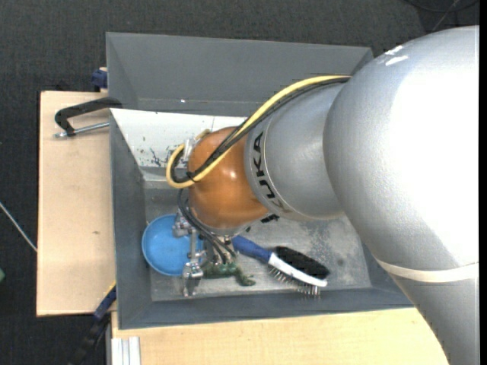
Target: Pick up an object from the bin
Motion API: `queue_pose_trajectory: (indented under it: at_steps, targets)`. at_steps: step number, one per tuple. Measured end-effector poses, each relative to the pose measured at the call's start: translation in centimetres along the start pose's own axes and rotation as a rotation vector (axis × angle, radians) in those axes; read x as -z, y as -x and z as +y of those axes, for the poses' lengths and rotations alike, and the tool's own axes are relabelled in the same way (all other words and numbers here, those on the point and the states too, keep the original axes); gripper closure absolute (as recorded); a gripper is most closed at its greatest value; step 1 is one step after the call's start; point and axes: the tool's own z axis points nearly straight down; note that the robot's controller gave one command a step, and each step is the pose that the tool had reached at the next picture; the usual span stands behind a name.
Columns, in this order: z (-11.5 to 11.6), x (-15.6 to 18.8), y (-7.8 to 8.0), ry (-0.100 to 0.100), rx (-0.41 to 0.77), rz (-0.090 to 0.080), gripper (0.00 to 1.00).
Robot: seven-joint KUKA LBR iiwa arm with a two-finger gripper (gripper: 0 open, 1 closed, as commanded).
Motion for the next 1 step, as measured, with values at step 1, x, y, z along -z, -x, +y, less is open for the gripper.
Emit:
queue_pose_trajectory:
  at_steps: [1]
  targets:
    - [0.34, 0.39, 0.07, 0.007, 0.001, -0.003, 1.00]
